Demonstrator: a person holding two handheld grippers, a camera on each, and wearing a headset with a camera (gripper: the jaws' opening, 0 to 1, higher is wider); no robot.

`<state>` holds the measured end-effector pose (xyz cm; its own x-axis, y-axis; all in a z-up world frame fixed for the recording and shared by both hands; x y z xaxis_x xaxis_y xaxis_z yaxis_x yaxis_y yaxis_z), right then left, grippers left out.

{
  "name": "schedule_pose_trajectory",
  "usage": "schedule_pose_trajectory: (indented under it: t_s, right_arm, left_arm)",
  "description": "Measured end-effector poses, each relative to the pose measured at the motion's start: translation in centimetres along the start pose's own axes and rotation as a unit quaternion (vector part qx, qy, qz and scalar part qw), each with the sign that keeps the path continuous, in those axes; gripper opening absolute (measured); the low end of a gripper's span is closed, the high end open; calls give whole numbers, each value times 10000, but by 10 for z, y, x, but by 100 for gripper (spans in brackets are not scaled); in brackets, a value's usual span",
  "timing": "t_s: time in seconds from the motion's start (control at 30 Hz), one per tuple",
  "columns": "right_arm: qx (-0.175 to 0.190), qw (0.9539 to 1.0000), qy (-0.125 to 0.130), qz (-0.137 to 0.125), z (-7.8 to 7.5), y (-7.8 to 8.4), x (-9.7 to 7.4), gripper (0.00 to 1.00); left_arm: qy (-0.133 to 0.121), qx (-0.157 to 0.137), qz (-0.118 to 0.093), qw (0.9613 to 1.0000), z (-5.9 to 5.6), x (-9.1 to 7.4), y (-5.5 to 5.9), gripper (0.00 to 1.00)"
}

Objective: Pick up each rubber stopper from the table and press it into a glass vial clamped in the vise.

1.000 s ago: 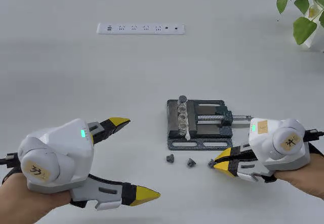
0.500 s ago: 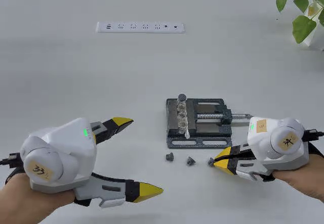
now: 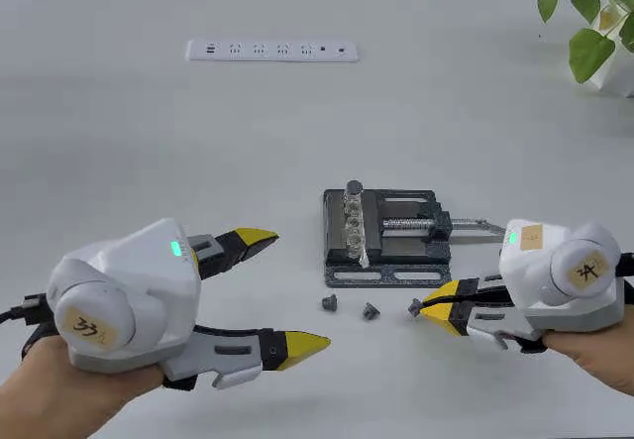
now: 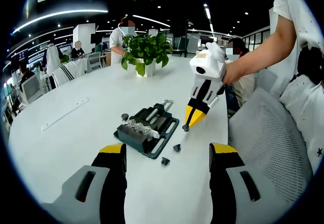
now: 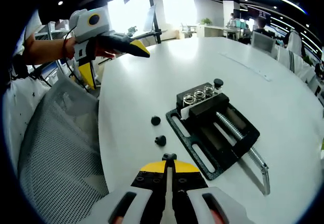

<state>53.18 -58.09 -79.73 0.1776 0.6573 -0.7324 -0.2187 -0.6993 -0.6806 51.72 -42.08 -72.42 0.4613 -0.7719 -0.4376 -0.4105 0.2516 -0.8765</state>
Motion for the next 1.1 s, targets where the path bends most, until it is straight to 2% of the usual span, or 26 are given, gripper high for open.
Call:
schedule_pose_trajectory:
  t_s: [0.13, 0.37, 0.57, 0.73, 0.83, 1.1]
  right_arm:
    - [214, 9994, 147, -246, 3, -19, -12, 0]
    - [523, 9963, 300, -612, 11, -48, -27, 0]
    - [732, 9924, 350, -919, 17, -72, -36, 0]
    - [878, 9887, 299, -1177, 22, -89, -41, 0]
    - [885, 9880, 318, -1228, 24, -95, -43, 0]
    - [1015, 9840, 238, -1443, 28, -105, -43, 0]
  left_arm:
    - [-44, 68, -139, 9999, -3, 2, -11, 59]
    - [-77, 119, -290, 9995, -7, 5, -22, 48]
    - [-4, 104, -407, 9991, -17, 9, -34, 39]
    - [24, 82, -457, 9989, -21, 10, -37, 35]
    - [34, 67, -491, 9988, -22, 10, -39, 30]
    - [137, 54, -558, 9983, -30, 13, -45, 25]
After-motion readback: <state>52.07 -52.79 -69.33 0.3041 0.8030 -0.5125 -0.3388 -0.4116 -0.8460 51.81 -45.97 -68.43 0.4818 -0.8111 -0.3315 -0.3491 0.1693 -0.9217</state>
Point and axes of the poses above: the centre of the closed fingertips' face, and the gripper's own axes: x roughly forward along the fingers, z roughly to its left, y roughly out of its underside, the point moved 3 cm from there along -x, roughly backward along the fingers, and after that the axes turned 10 degrees about -x, right-handed, at the moved point
